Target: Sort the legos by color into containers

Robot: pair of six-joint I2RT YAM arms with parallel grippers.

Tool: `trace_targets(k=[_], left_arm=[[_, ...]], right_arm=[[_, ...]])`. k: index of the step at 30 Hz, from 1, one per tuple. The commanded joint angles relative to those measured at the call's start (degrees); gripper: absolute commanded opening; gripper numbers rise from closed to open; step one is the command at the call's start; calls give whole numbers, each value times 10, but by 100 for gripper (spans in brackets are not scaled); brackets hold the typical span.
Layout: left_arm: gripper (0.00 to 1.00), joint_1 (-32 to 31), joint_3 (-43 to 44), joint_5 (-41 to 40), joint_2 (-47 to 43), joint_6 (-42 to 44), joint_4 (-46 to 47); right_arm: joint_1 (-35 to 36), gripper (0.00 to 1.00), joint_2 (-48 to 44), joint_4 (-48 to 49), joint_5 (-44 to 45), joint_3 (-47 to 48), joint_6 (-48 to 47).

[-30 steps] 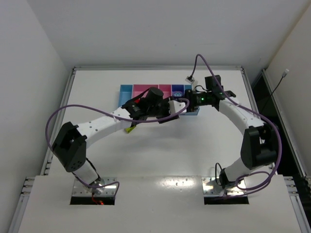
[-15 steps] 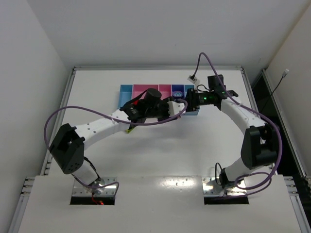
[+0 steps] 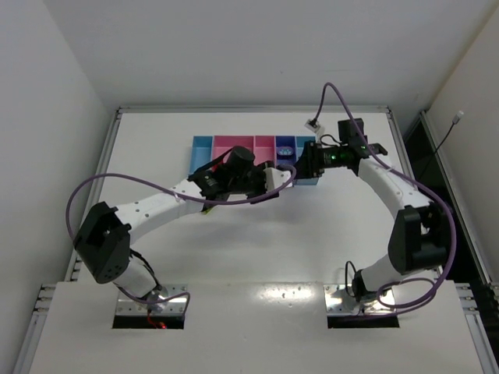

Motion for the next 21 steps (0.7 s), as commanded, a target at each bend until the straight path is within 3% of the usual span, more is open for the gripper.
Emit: trace_targets(k=[1, 12, 21], left_arm=[[12, 6, -17, 6, -24, -7, -58], [12, 6, -40, 11, -66, -32, -83], [9, 63, -72, -65, -184, -195, -45]], right_arm=[[-14, 0, -27, 9, 19, 29, -38], [-14, 0, -33, -17, 38, 27, -63], [-8, 0, -54, 33, 54, -15, -15]])
